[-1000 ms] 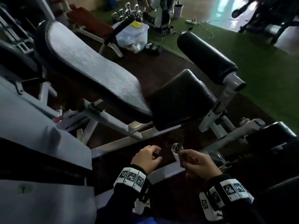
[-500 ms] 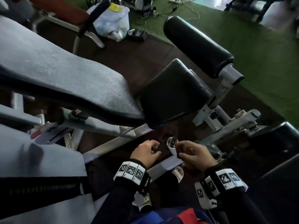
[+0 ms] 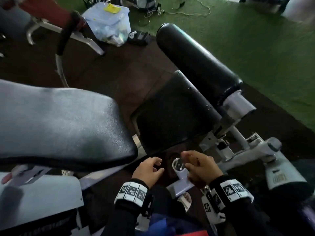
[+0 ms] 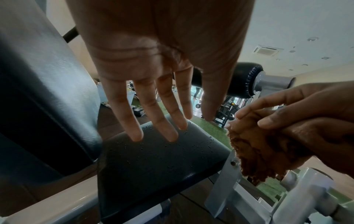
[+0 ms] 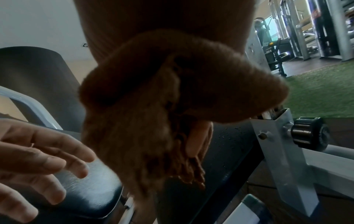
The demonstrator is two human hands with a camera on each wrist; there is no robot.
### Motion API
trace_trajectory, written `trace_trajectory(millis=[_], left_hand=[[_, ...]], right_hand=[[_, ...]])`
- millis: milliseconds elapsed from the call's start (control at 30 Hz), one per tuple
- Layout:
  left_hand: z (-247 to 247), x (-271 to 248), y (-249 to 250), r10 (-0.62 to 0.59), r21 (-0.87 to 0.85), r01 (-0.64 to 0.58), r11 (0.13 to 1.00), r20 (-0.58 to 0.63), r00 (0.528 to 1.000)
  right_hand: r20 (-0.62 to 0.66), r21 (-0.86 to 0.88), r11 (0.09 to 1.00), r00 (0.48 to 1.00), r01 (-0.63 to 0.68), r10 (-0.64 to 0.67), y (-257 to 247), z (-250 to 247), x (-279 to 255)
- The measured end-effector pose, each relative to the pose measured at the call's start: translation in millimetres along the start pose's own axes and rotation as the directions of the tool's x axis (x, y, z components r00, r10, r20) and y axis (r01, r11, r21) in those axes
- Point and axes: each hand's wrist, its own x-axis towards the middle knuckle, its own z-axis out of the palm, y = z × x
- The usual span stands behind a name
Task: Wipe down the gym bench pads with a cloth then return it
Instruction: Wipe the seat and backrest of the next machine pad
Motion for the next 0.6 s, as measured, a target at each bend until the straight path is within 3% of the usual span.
trace_trajectory(millis=[333, 600], left_hand=[[-5, 80, 13, 0.013, 0.054, -0.019, 0.998, 0.105, 0.994], [-4, 183, -7, -0.039, 0.071, 0.026, 0.997, 0.197, 0.98]], right_hand=[[-0.009, 0.065, 0.985, 0.987, -0.162, 0.163, 8, -12, 55], [-0.059, 0.075, 0.97, 0.97, -0.231, 0.235, 19, 9, 121]])
